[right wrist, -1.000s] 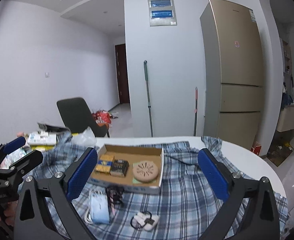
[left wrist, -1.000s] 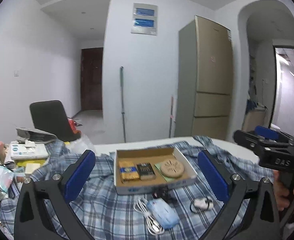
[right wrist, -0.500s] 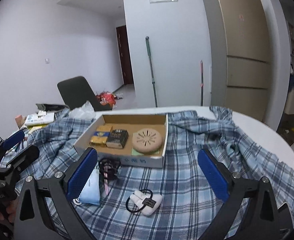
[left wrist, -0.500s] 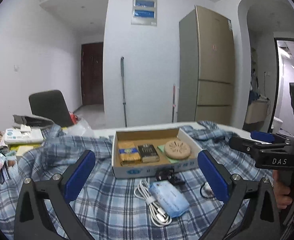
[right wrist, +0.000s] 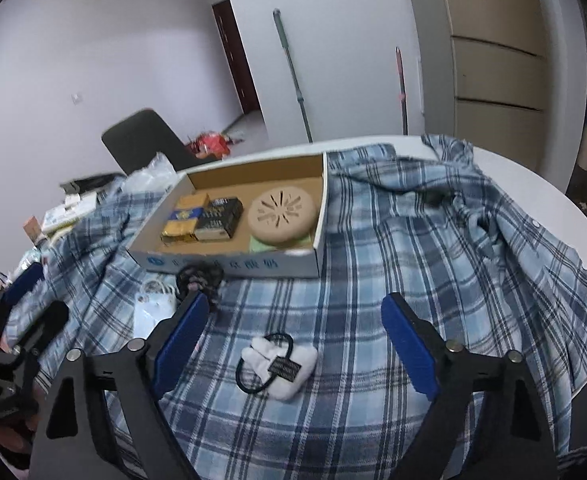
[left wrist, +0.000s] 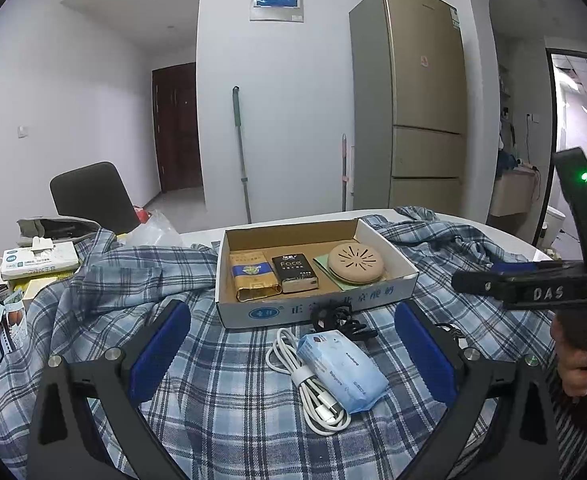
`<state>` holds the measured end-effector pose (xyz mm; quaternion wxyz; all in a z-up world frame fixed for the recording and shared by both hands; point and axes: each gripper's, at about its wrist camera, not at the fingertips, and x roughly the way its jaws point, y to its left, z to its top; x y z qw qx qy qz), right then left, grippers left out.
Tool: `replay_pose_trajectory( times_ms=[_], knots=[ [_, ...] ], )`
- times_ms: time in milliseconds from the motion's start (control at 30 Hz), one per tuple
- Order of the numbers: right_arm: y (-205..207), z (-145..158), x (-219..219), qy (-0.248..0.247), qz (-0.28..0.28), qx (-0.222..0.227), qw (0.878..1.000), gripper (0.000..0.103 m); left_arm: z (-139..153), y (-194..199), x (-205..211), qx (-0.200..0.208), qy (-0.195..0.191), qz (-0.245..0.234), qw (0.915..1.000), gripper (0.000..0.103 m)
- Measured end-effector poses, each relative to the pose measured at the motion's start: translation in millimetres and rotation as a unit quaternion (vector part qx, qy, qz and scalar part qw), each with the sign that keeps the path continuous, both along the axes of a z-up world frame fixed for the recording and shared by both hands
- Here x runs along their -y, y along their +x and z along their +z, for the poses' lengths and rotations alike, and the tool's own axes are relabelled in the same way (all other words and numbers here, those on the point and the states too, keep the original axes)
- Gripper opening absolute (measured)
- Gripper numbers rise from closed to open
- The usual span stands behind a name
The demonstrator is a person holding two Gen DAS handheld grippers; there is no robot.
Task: Organize soft objects
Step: 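Lower the right gripper onto the white plush bunny and close it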
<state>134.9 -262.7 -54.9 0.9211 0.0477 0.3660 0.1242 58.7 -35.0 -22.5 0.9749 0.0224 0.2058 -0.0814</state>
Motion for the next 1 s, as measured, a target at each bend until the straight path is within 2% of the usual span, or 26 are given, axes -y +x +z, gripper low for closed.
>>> replay_pose_trajectory(
  times_ms=[133, 400, 533, 600, 733, 1000],
  knots=[
    [1.0, -4.1, -4.6, -0.006, 0.013, -0.017, 1.0, 0.082, 0.6, 0.5, -6.1, -0.001, -0.008, 0.019, 0.9998, 0.103],
    [21.0, -18.3, -4.5, 0.014, 0.031, -0.09, 0.995, 0.047, -1.0, 4.6, -15.9, -0.014, -0.03, 0.023, 0.9992, 0.103],
    [24.2, -30.9, -0.3, 0.038, 0.035, -0.118, 0.992, 0.043, -0.2, 1.0, -16.0, -0.011, -0.03, 0.02, 0.9993, 0.103],
    [27.2, -38.5, -4.6, 0.031, 0.04, -0.132, 0.99, 0.038, -0.2, 0.8, -15.9, -0.011, -0.03, 0.018, 0.9993, 0.103],
    [34.6, -42.8, -14.2, 0.013, 0.047, -0.154, 0.987, 0.038, 0.0, 1.0, -13.9, -0.013, -0.027, 0.017, 0.9994, 0.103],
    [3.7, -41.2, -27.7, -0.011, 0.087, -0.18, 0.98, 0.039, 0.5, 1.1, -13.9, -0.01, -0.03, 0.018, 0.9993, 0.103]
  ],
)
